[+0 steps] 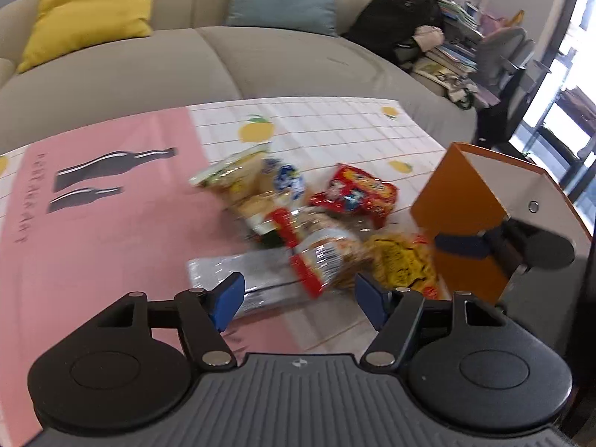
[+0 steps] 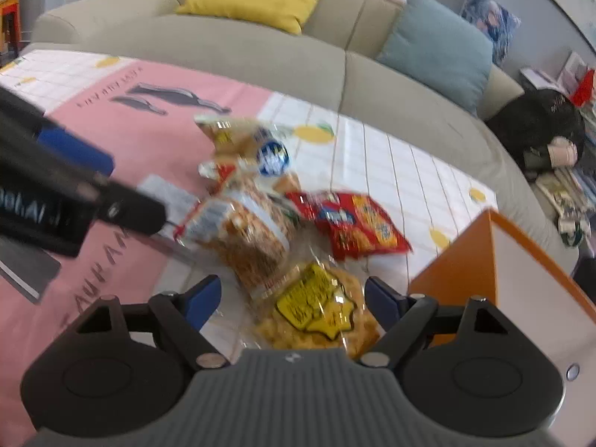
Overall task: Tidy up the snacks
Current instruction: 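Grasp the striped peanut pack with the left tool while the right tool grasps the clear yellow-label puff pack, then carry both packs over the orange box and lower them inside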
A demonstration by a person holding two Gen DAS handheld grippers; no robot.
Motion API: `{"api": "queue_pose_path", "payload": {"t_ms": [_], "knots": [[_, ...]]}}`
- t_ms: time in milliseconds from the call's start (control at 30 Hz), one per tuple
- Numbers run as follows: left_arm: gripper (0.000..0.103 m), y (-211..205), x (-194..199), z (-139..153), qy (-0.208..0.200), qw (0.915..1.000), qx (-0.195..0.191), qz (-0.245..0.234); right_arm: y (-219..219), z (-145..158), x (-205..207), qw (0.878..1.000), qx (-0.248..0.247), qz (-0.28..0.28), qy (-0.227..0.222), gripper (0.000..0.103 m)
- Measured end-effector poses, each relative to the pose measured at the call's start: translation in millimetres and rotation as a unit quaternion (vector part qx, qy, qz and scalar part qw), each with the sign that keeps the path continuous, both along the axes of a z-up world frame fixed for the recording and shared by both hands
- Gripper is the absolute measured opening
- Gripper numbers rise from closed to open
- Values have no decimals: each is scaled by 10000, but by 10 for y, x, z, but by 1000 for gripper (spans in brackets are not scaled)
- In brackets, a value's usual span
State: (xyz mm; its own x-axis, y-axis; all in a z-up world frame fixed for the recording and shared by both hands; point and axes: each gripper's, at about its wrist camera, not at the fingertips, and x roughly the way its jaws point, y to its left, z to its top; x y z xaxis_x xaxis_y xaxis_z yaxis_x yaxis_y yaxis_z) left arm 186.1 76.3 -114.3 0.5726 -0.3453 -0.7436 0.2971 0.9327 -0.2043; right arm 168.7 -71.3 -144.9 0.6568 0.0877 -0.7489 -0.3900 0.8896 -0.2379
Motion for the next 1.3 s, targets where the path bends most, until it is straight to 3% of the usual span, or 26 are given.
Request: {"api": "queue_pose_path", "payload": {"t_ms": [133, 367, 567, 700, 867, 967, 1167, 1300], "knots": [[79, -176, 144, -67, 109, 9999, -49, -91, -24, -93, -14, 9999, -120, -54, 47, 83], [75, -265, 364, -163, 389, 9986, -217, 273, -57, -188, 31, 9996, -15, -165, 228, 88], [50, -251, 409, -227, 564, 9970, -293, 441, -61, -267, 22, 9992, -63, -221, 326, 83], [36, -219, 399, -221, 614, 9957, -408, 556, -57, -261, -5, 9993, -98, -235, 277, 75], [28, -193, 309, -165, 510, 9959, -353, 655, -74, -219, -5, 9994, -57, -256, 226, 58], [25, -141, 248, -123, 466, 9955, -346, 748, -87, -185, -14, 9994, -18, -289, 175, 45], [23, -72, 95, -28, 413, 9950, -299, 862, -60, -98, -99, 9995, 151, -238, 135, 30], [22, -39, -11, 34, 446, 9947, -246, 894, -59, 21, -137, 9987, 415, -201, 213, 26]]}}
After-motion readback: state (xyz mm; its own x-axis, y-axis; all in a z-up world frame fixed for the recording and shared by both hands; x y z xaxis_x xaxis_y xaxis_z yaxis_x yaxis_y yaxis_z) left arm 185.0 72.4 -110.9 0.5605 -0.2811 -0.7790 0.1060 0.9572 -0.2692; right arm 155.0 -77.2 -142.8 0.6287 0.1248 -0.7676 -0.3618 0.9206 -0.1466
